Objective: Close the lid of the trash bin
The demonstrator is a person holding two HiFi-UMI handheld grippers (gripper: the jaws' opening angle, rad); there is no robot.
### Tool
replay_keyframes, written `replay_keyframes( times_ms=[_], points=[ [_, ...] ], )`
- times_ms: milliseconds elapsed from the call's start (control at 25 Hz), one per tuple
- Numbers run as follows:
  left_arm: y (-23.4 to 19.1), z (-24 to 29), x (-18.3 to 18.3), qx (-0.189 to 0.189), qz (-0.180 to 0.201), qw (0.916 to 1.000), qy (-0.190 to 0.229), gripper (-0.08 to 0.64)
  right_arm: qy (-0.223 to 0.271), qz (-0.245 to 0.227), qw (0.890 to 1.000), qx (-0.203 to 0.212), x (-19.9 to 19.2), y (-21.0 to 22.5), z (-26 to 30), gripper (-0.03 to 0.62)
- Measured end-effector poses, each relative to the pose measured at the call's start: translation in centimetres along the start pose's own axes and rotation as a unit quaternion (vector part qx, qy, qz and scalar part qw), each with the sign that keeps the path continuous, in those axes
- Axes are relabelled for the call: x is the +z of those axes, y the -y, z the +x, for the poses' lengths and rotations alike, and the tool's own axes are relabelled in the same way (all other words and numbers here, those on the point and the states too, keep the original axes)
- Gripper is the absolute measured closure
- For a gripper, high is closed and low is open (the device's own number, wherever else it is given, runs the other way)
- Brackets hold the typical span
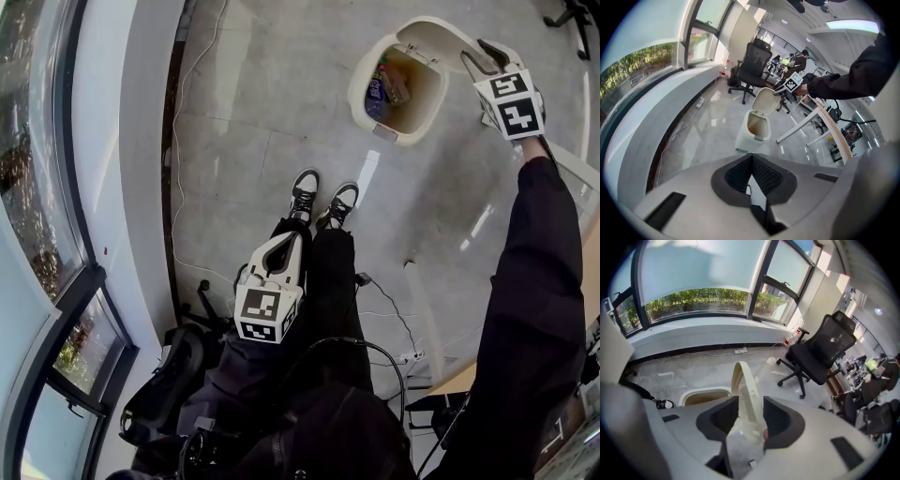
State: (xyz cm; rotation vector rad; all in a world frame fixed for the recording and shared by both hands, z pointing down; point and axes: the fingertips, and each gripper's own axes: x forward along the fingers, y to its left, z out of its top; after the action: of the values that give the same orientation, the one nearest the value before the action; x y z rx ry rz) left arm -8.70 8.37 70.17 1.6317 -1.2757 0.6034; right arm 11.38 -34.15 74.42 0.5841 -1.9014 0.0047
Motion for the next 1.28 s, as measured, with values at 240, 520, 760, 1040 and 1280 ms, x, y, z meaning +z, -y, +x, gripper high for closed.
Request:
replay_keyframes(
  times_ms=[240, 520, 760, 1040, 1280],
  points=[
    [0.8, 0.5, 0.1, -0.009, -0.002, 1.0, -0.001, 0.558, 0.007, -0.02, 1.0, 0.011, -0.8, -3.5, -1.3, 0.437],
    [0.6, 0.3, -0.3, -0.007, 0.007, 0.9999, -0.004, 0.558, 0.009, -0.024, 0.999, 0.042, -2.6, -10.7, -2.4, 0.437],
    [0.8, 0.3, -0.9, -0.009, 0.015, 0.9998, -0.01, 0.558, 0.008, -0.003, 0.997, 0.078, -4.2, -15.6, -1.8, 0.437],
    [1.0, 0.3, -1.7, -0.011, 0.014, 0.9997, -0.016, 0.558, -0.011, 0.011, 0.994, 0.113, -5.9, -18.9, -0.2, 0.437],
    [0.8, 0.6, -2.6, -0.009, 0.008, 0.9996, -0.024, 0.558, -0.039, 0.012, 0.989, 0.145, -7.8, -22.1, 2.3, 0.437]
  ],
)
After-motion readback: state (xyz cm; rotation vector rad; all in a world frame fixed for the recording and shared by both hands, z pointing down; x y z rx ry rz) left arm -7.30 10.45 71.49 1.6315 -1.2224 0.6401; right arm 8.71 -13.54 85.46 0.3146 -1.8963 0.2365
